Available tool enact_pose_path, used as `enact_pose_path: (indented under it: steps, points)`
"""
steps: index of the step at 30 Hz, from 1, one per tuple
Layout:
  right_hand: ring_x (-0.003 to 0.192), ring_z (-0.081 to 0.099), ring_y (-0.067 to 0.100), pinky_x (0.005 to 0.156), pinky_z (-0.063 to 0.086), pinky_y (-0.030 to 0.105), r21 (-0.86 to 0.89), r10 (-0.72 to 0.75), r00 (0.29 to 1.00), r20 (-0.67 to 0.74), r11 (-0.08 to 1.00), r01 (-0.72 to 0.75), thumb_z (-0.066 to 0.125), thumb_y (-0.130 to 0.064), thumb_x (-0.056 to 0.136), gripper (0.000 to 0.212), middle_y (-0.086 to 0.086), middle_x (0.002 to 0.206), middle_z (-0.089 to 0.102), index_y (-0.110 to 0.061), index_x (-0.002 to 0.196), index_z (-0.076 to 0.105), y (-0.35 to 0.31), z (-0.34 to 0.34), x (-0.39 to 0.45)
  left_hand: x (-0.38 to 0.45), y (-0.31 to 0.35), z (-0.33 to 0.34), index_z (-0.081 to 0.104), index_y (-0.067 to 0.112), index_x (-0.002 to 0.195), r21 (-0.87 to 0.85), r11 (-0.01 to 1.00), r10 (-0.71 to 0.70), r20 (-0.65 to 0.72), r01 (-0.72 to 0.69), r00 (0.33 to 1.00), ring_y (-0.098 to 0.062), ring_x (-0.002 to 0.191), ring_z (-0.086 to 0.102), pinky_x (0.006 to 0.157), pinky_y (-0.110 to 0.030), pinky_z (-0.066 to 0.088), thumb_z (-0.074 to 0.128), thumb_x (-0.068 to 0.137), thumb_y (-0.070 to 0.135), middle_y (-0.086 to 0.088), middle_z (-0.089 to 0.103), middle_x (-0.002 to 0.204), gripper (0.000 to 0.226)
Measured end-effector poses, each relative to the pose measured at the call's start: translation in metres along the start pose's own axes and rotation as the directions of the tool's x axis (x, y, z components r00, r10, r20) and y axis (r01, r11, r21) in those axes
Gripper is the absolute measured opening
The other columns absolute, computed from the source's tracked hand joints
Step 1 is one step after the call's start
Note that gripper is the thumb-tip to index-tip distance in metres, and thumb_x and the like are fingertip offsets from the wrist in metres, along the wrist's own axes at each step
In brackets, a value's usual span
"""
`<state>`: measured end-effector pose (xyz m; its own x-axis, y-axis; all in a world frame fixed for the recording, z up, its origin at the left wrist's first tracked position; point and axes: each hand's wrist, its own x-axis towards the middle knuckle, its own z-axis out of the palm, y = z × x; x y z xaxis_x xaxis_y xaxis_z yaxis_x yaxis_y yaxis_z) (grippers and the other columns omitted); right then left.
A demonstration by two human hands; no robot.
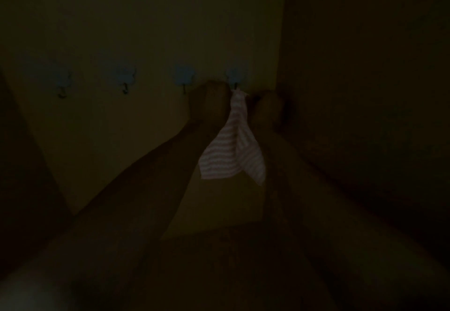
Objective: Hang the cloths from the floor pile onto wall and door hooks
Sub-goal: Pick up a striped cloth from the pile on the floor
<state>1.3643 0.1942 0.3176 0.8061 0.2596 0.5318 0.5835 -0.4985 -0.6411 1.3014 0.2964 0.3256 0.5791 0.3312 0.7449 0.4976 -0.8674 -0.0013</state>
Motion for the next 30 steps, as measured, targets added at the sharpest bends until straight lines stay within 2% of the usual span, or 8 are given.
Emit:
enact_pose_path:
  steps: [5,8,10,16,19,22,26,30]
  points:
    - [0.115,0.055,0.030,0.095,0.043,0.037,0.089,0.118,0.993,-0.002,0.989,-0.117,0.045,-0.023,0.101,0.032,0.017,0.124,0.060,-0.003,0.120,0.061,0.005,0.017,-0.021,-0.030,0.001,-0.008,0.065,-0.002,0.083,-0.157,0.987,0.010,-0.105,-0.027,0.994,-0.035,0.080,0.064,0.059,-0.032,0.030,0.052,0.095,0.009,-0.023,0.066,0.089,0.020]
    - [0.117,0.054,0.031,0.099,0.041,0.038,0.091,0.149,0.986,0.078,0.984,-0.156,0.045,-0.026,0.102,0.034,0.018,0.126,0.058,-0.003,0.123,0.059,0.010,0.016,-0.036,-0.049,0.001,-0.010,0.066,-0.003,0.087,-0.189,0.982,-0.021,-0.029,0.015,0.999,-0.037,0.085,0.063,0.062,-0.033,0.030,0.051,0.093,0.005,-0.026,0.065,0.094,0.018]
    - [0.117,0.054,0.031,0.100,0.041,0.038,0.103,0.152,0.980,0.129,0.981,-0.166,0.045,-0.026,0.101,0.034,0.018,0.126,0.057,-0.002,0.122,0.059,0.014,0.014,-0.047,-0.061,-0.001,-0.013,0.066,-0.004,0.076,-0.208,0.978,0.010,-0.032,-0.017,0.999,-0.036,0.073,0.065,0.057,-0.030,0.034,0.060,0.083,-0.005,-0.026,0.065,0.082,0.010]
    - [0.085,0.059,0.024,0.072,0.046,0.029,0.116,0.080,0.989,0.128,0.989,-0.095,0.050,-0.028,0.099,0.032,0.010,0.084,0.061,-0.010,0.075,0.059,0.026,0.002,-0.084,-0.094,-0.011,-0.008,0.064,0.002,0.099,-0.101,0.990,-0.078,0.184,0.098,0.980,-0.031,0.099,0.058,0.066,-0.031,0.031,0.040,0.097,0.009,-0.017,0.063,0.111,0.025]
    - [0.095,0.063,0.029,0.079,0.051,0.033,0.107,0.045,0.991,0.123,0.993,-0.058,0.052,-0.029,0.098,0.033,0.016,0.102,0.067,-0.001,0.101,0.068,0.029,-0.009,-0.105,-0.109,-0.008,-0.019,0.064,0.002,0.097,-0.118,0.988,-0.077,0.184,0.100,0.980,-0.030,0.097,0.059,0.066,-0.030,0.034,0.043,0.097,0.011,-0.016,0.064,0.109,0.023]
    - [0.100,0.061,0.028,0.083,0.050,0.033,0.123,-0.007,0.992,0.124,0.992,-0.009,0.054,-0.028,0.097,0.031,0.016,0.110,0.065,-0.001,0.108,0.065,0.030,-0.018,-0.129,-0.127,-0.007,-0.034,0.061,0.007,0.112,-0.099,0.991,-0.064,0.210,0.086,0.976,-0.027,0.103,0.056,0.071,-0.031,0.037,0.045,0.096,0.016,-0.012,0.060,0.115,0.025]
    - [0.111,0.055,0.027,0.093,0.047,0.036,0.126,-0.056,0.980,0.188,0.992,0.032,0.056,-0.029,0.096,0.039,0.015,0.126,0.057,-0.008,0.129,0.054,0.019,-0.032,-0.181,-0.171,-0.020,-0.064,0.048,0.017,0.137,-0.106,0.993,-0.027,0.218,0.051,0.976,-0.030,0.118,0.049,0.093,-0.040,0.040,0.050,0.095,0.032,-0.011,0.051,0.133,0.045]
    - [0.118,0.052,0.030,0.092,0.042,0.030,-0.012,-0.074,0.979,0.191,0.997,0.078,0.056,-0.032,0.095,0.048,0.016,0.132,0.052,-0.014,0.138,0.046,0.024,-0.052,-0.226,-0.215,-0.016,-0.088,0.037,0.027,0.146,-0.107,0.991,-0.051,0.272,0.082,0.961,-0.029,0.136,0.034,0.114,-0.049,0.022,0.049,0.094,0.043,-0.009,0.037,0.150,0.056]
